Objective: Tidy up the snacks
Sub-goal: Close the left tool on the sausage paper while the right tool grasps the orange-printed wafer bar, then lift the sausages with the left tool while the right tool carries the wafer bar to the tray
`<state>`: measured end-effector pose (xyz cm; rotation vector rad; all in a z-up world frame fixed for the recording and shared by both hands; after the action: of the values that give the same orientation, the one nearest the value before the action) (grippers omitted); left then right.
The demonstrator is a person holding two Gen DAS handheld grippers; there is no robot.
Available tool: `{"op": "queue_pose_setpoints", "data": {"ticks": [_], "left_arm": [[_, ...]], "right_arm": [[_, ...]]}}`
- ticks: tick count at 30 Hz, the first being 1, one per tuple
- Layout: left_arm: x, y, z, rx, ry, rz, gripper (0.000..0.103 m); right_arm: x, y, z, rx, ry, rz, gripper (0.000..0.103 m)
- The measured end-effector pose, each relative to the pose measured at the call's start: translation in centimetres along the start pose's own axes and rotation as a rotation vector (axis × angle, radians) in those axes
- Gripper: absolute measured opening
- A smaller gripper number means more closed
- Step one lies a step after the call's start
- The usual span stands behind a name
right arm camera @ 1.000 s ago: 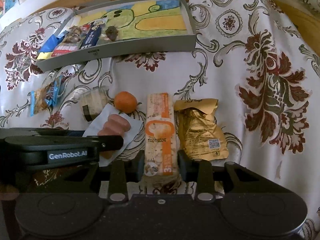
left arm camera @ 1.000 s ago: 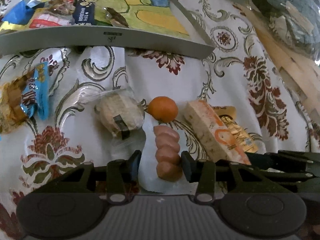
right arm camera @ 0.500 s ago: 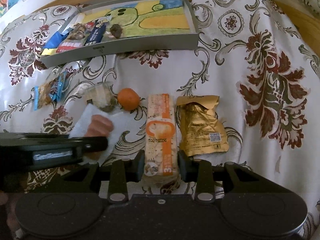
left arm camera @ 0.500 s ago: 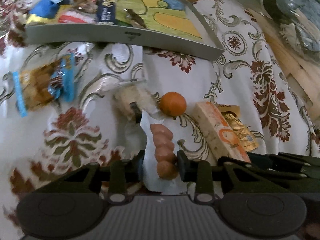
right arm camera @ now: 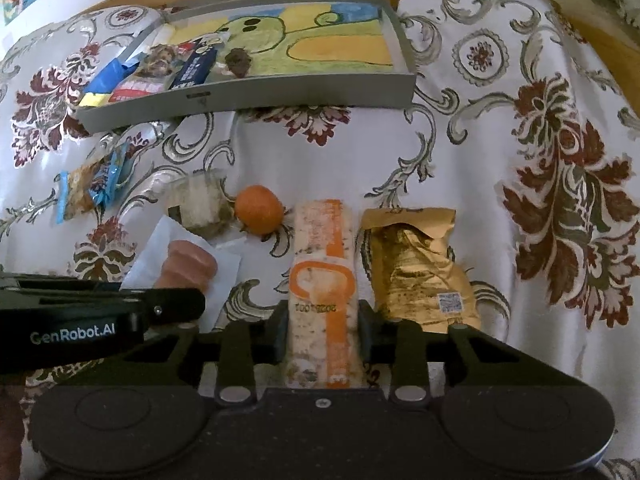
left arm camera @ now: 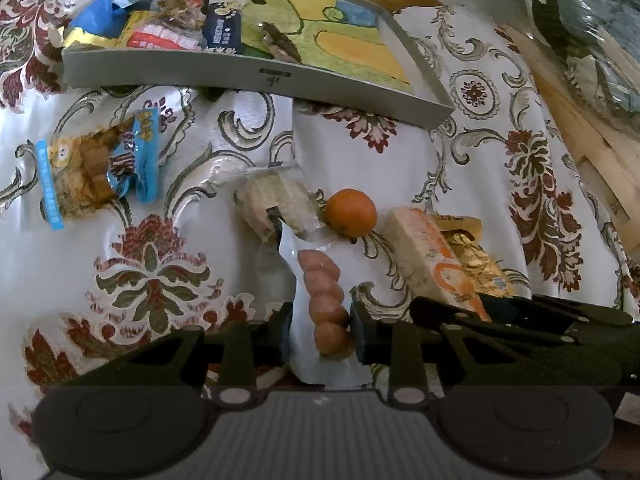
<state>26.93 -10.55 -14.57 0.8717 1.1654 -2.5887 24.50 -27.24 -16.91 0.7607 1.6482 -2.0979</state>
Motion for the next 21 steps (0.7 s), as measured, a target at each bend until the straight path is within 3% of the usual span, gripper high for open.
{"op": "queue_pose_setpoints", "data": {"ticks": [5,11,21], "left_arm": [[0.0,-0.6,0.9,0.000,0.031,0.011,0.021],[0.4,-1.4,1.7,-0.015,0.067,0.016,0.018],[0.8,-3.6,2.1,-0.016,0.012,0.078,0.017]], "right_arm": [[0.1,-0.9,-0.3,0.028,-0.044,0.034,0.035],[0.3,-2.6,-0.5,0.055,-0.090,0.100,0.035],[0.1,-5.5,-0.2,0.062,-0.095,0.222,0.035]]}}
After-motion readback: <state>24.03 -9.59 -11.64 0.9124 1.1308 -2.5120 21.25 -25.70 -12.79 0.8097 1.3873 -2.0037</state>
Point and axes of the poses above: each gripper's, at about its wrist camera, not at the fingertips, and y roughly the way its jaws point, z to its right, x to its underside, the point moved 6 cm from there along y, roughly the way its jaws point, and after that the axes turned 14 degrees about x, right-handed, at the moved point
